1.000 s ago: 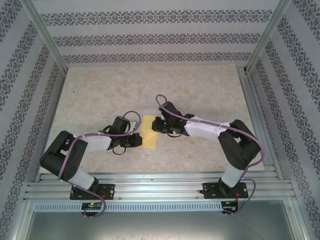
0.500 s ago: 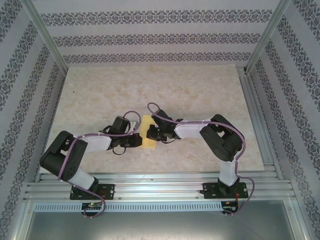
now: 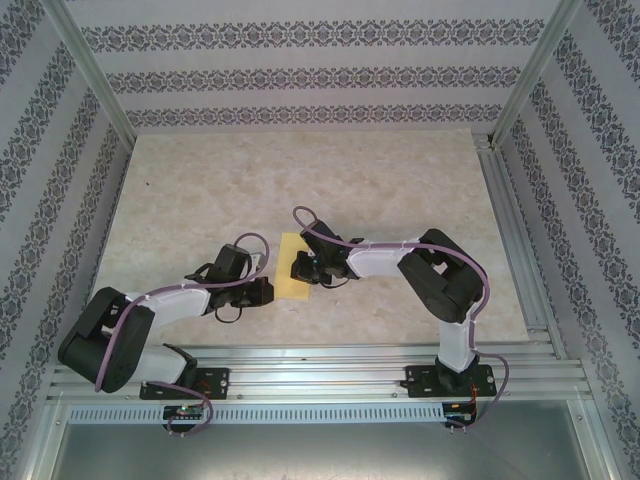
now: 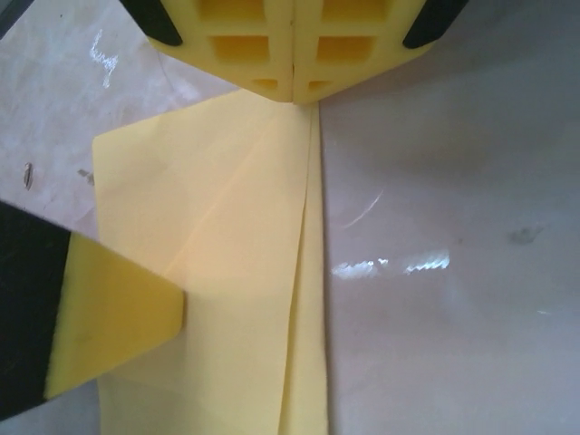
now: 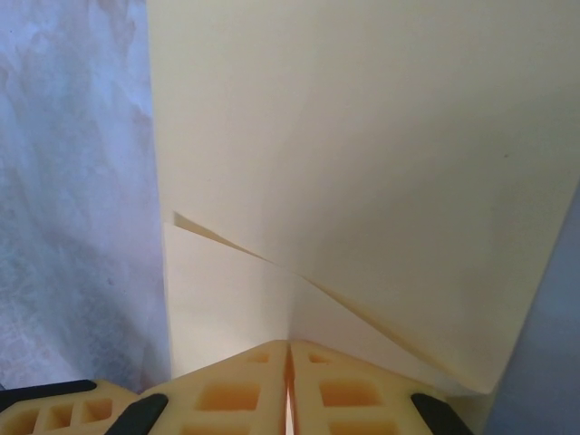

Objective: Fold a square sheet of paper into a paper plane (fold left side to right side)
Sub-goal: First fold in half a square sheet of paper at the center of the table.

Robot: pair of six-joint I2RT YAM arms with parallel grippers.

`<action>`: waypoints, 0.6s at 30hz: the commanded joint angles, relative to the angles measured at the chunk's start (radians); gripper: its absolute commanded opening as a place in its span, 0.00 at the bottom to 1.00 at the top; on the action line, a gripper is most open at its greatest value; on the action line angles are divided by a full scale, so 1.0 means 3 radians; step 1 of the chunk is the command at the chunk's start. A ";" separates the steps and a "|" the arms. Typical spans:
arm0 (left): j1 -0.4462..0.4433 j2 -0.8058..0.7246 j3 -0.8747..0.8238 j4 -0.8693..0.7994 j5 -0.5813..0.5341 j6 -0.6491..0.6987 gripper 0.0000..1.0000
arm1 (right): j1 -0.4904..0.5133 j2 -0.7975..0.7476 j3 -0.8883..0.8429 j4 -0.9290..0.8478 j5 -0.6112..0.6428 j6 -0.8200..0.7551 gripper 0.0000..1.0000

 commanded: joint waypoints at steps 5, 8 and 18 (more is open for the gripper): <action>-0.0026 -0.0385 -0.0067 -0.0794 -0.0219 -0.0121 0.05 | -0.0020 0.0154 0.0007 -0.0281 0.0153 -0.0044 0.10; -0.0015 -0.0656 0.0237 -0.1014 -0.0260 -0.0070 0.05 | -0.0020 0.0133 0.0038 -0.0324 0.0168 -0.0082 0.09; -0.0009 0.0010 0.0729 -0.0430 0.0310 -0.0002 0.00 | -0.0004 0.0118 0.0021 -0.0265 0.0168 -0.0067 0.10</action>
